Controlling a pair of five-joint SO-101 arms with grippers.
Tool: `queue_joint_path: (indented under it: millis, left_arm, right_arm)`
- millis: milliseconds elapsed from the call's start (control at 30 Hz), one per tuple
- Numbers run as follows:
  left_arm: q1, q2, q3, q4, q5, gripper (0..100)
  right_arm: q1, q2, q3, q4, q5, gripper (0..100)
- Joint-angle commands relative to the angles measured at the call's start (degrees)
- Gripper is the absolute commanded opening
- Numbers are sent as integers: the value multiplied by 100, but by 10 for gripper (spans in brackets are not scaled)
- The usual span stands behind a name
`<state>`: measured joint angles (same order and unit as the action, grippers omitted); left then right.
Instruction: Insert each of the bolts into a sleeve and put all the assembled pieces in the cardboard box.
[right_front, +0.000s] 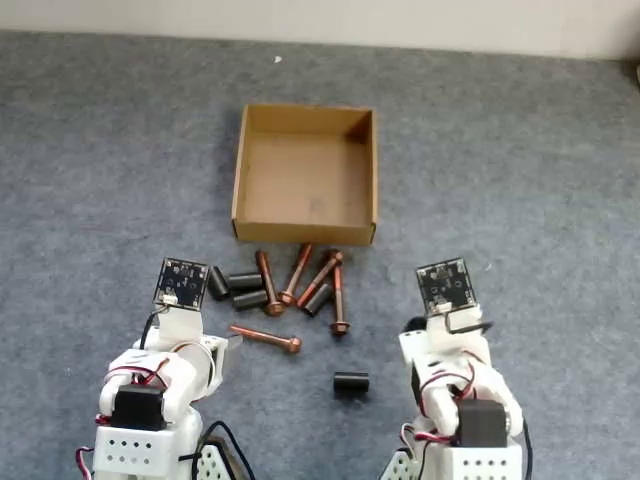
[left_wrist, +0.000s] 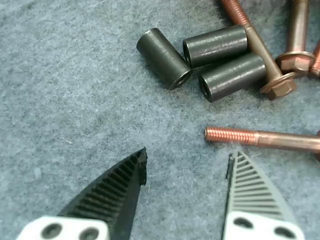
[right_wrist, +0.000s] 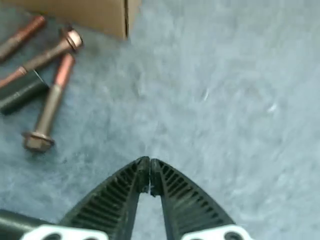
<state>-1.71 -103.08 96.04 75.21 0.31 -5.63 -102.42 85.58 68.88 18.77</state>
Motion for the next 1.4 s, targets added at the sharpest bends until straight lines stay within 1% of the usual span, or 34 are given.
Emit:
queue_joint_path:
  millis: [0,100,200,300,400,500,567,700,733,900,1033,1167,1367]
  left_arm:
    - [48,-4,119,9,-79,274]
    - [48,-4,119,9,-79,274]
    - [48,-4,119,9,-79,274]
    - [48,-4,119,9,-79,274]
    - [48,-4,119,9,-79,274]
    - [48,-4,119,9,-79,274]
    - [48,-4,119,9,-79,274]
    - [48,-4,119,9,-79,274]
    - [48,-4,119,9,-79,274]
    - [48,-4,119,9,-79,274]
    - [48,-4,119,9,-79,274]
    - [48,-4,119,9,-79,274]
    - [48,-4,119,9,-79,274]
  right_arm:
    - [57,119,-769,277,246,6]
    - [-31,646,-1358,602,615,11]
    - [-224,1569,-1991,813,668,26]
    - [-567,2554,-2633,1042,668,26]
    - [-1086,3327,-3169,1358,668,29]
    - [-1710,3767,-3459,1578,668,33]
    - [-2149,3899,-3547,1613,659,60]
    - [-2897,3996,-3204,1613,659,187]
    - [-3064,4004,-3116,1587,659,204]
    - [-3934,4013,-2791,1446,668,207]
    - [-4453,4022,-2281,1042,668,207]
    - [-4576,4022,-1807,804,668,206]
    - [-4576,4022,-1657,277,677,206]
